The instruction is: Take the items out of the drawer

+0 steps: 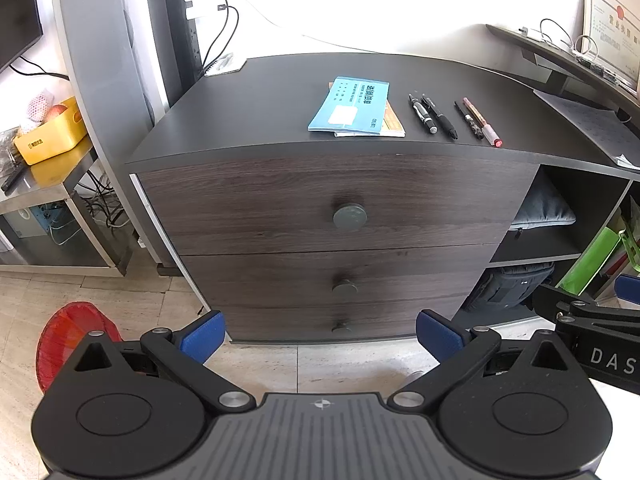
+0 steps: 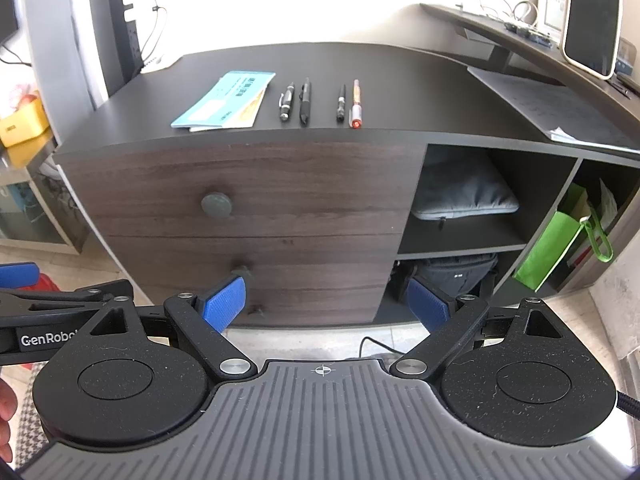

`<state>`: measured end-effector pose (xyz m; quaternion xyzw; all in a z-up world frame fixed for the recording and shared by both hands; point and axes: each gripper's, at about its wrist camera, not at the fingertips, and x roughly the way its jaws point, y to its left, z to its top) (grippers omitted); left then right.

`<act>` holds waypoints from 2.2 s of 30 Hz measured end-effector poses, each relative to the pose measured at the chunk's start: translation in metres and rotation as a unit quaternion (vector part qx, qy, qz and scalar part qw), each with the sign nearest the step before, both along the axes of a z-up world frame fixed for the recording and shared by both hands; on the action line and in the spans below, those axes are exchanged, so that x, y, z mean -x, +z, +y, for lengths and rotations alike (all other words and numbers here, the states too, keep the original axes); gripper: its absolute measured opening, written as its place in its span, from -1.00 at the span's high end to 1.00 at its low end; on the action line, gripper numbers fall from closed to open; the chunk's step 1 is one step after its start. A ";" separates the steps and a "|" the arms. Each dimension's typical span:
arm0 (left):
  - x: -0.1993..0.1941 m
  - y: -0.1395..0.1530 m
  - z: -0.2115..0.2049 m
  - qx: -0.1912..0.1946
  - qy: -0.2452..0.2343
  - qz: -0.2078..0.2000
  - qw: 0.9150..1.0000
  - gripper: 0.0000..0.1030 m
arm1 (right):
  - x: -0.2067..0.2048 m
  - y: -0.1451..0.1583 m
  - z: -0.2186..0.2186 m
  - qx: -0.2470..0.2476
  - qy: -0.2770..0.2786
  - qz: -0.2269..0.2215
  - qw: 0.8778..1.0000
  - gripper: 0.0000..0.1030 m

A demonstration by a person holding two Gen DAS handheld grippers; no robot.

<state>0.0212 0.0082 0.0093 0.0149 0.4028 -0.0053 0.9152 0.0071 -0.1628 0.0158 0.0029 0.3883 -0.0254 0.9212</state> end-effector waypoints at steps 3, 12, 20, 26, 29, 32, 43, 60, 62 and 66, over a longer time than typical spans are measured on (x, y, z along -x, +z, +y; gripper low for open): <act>0.000 0.000 0.000 0.000 0.000 0.000 1.000 -0.98 | 0.000 0.000 0.000 0.000 0.000 0.001 1.000 -0.79; 0.000 -0.001 -0.001 -0.001 0.002 0.001 1.000 -0.98 | -0.001 -0.001 0.001 0.001 0.001 0.002 1.000 -0.79; 0.000 -0.001 0.000 0.000 0.001 0.001 1.000 -0.98 | 0.000 -0.001 0.002 0.002 0.000 0.003 1.000 -0.79; 0.000 -0.001 0.000 0.000 0.001 0.001 1.000 -0.98 | 0.000 0.000 0.003 0.002 0.000 0.003 1.000 -0.79; 0.001 -0.001 0.000 0.000 0.001 0.001 1.000 -0.98 | 0.000 0.000 0.003 0.002 0.000 0.003 1.000 -0.79; 0.001 -0.001 0.000 -0.001 0.001 0.001 1.000 -0.98 | 0.001 0.000 0.003 0.002 0.000 0.003 1.000 -0.79; 0.001 -0.001 0.000 -0.001 0.002 0.002 1.000 -0.98 | 0.001 0.000 0.004 0.003 0.002 0.004 1.000 -0.79; 0.002 -0.002 0.000 -0.001 0.003 0.003 1.000 -0.98 | 0.001 -0.001 0.004 0.003 0.003 0.003 1.000 -0.79; 0.002 -0.001 0.000 -0.001 0.003 0.003 1.000 -0.98 | 0.001 -0.001 0.005 0.003 0.003 0.003 1.000 -0.79; 0.001 -0.001 0.000 -0.001 0.003 0.003 1.000 -0.98 | 0.001 0.000 0.005 0.003 0.003 0.003 1.000 -0.79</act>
